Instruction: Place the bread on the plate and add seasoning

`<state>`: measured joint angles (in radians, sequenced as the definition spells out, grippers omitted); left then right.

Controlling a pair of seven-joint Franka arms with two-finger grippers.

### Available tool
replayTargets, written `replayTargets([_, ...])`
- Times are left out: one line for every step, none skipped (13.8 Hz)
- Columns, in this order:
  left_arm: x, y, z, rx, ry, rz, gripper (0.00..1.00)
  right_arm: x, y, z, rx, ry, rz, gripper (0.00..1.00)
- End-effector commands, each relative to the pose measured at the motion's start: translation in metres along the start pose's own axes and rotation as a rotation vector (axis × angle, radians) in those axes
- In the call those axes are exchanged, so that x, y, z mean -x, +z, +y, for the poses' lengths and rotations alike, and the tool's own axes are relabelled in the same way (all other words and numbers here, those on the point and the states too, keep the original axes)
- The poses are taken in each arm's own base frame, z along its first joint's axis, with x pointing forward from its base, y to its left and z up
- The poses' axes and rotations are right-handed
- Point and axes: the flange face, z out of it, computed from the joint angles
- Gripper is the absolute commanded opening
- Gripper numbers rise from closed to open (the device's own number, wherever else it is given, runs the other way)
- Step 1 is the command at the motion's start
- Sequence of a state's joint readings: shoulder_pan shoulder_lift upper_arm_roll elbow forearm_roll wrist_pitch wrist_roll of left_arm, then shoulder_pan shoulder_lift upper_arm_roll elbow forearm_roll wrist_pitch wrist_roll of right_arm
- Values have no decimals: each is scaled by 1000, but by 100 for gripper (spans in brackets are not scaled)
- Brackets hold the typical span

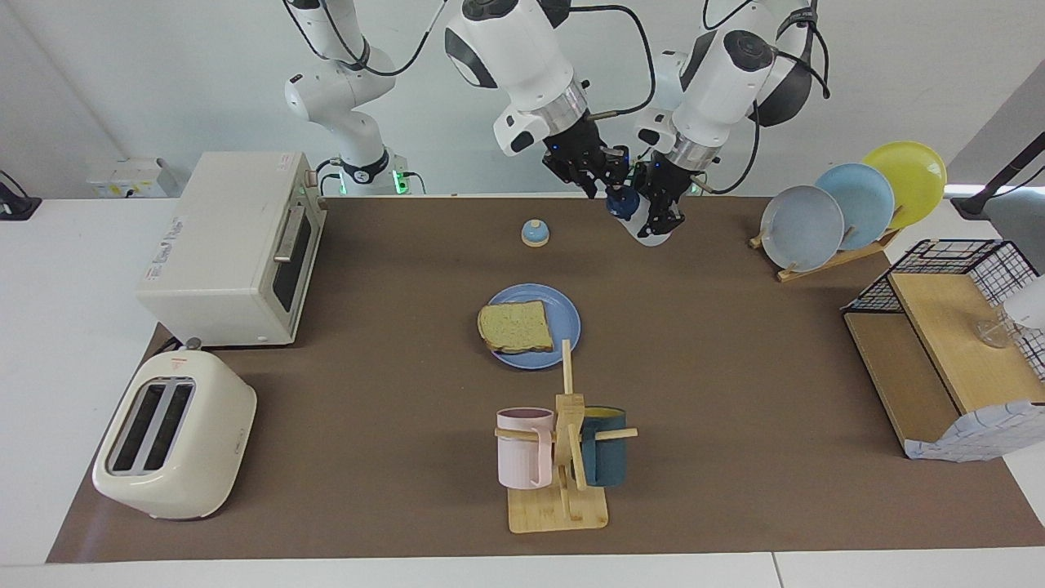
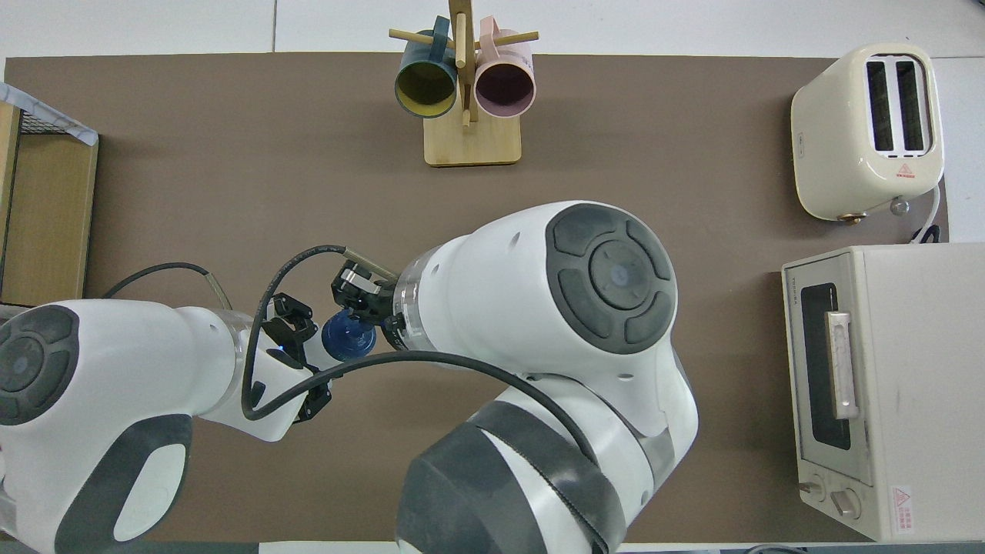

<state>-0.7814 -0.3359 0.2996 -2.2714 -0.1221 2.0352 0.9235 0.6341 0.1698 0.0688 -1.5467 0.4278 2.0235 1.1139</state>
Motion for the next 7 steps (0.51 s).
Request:
replayTargets([6,-2,6,6,1,30,0,2,-2,-4,-4,40,10,47])
replayTargets([6,-2,6,8,1,29,0,2,-2,-4,-4,51,8,47])
replayTargets([6,-2,6,6,1,30,0,1,-3,-4,-6,64,3,45])
replayTargets([6,-2,6,5,1,31,0,2,-3,-4,-6,71,3,43])
replayTargets([6,-2,6,8,1,29,0,2,-3,-4,-6,76,3,43])
replayTargets([6,-2,6,9,2,28,0,2,-3,-4,-8,76,3,43])
replayTargets([7,-3,6,10,3,27,0,2,-4,-5,-12,80,2,43])
